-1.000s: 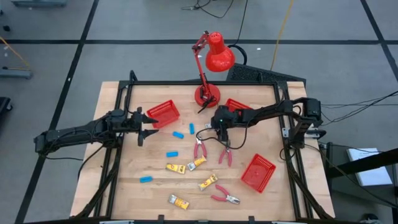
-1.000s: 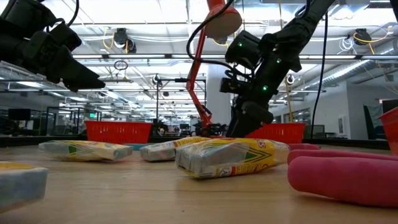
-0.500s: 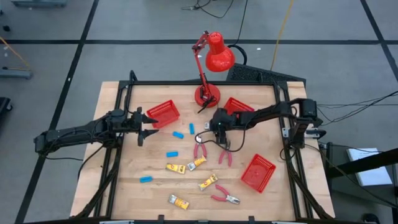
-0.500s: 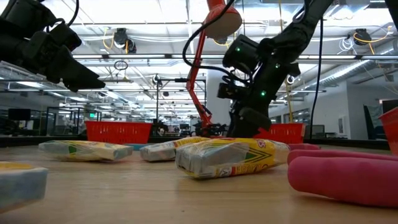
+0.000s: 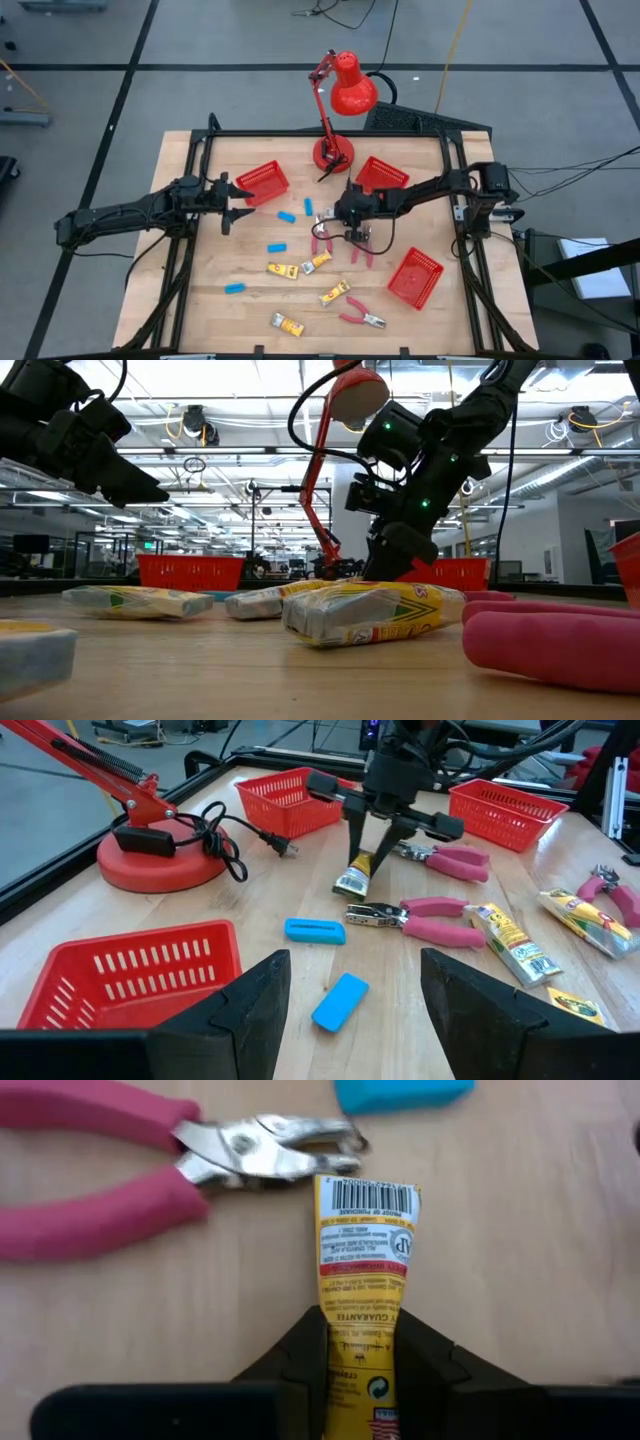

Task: Pick & Place School Supplies
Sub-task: Put the yellow crayon box into the top right red bin

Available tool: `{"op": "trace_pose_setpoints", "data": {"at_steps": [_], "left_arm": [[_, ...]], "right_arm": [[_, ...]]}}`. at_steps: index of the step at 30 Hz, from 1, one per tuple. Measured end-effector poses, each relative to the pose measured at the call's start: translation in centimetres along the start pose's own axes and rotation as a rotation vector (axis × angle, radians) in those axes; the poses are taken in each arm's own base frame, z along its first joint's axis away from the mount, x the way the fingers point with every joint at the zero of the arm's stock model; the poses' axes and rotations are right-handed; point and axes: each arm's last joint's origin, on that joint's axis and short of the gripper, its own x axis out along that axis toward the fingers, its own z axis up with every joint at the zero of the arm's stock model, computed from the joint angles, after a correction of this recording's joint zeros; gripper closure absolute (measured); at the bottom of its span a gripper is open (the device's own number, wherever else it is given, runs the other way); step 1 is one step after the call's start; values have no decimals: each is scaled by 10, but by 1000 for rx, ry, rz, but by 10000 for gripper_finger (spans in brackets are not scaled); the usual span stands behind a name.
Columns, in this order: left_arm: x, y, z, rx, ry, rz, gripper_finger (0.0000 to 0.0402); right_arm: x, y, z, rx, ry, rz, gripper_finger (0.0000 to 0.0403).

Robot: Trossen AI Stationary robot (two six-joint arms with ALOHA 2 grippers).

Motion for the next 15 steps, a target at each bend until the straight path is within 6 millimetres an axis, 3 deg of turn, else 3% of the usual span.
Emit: {"op": "trace_pose_setpoints", "data": {"at_steps": [7, 15], "left_arm": [[0, 0, 0, 0, 2, 0, 174], [0, 0, -1, 0, 8, 0, 174]], "right_arm": [[-15, 2, 12, -37, -70, -123, 336], [-50, -19, 24, -60, -118, -265, 336]]}}
